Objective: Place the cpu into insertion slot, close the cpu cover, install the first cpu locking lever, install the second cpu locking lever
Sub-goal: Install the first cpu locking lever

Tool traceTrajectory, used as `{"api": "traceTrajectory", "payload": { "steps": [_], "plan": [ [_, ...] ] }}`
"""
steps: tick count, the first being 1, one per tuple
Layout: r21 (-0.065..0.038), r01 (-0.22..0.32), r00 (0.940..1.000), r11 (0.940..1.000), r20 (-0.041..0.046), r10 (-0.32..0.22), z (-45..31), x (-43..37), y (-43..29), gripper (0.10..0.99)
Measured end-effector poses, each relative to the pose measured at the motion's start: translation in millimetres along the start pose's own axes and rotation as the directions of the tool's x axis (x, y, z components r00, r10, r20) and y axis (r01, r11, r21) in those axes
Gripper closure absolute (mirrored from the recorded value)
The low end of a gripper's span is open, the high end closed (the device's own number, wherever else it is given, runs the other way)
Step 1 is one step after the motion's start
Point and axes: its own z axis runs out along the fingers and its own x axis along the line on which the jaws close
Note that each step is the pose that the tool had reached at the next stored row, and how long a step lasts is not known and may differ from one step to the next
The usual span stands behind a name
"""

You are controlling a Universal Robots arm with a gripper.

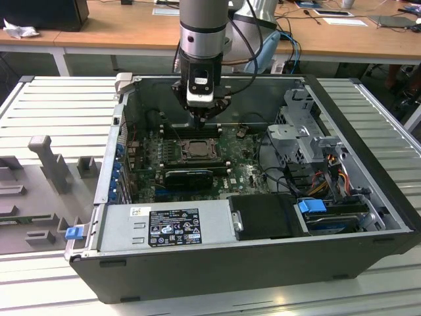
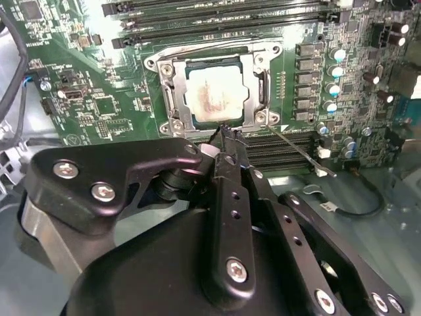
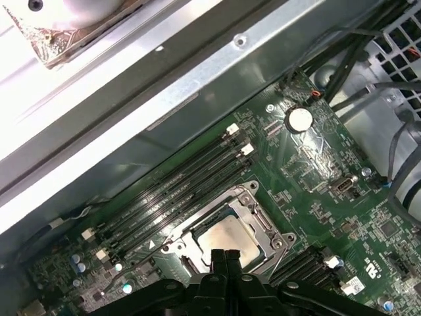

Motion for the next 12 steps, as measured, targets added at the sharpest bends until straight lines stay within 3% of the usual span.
{"api": "traceTrajectory", "payload": {
  "steps": [7,12],
  "plan": [
    [0.001,0.075,0.9972,0.9972,-0.0032,-0.075,0.0,0.0,0.0,0.980],
    [0.001,0.130,0.9915,0.9915,-0.0057,-0.130,0.0,0.0,0.0,0.980]
  ]
}}
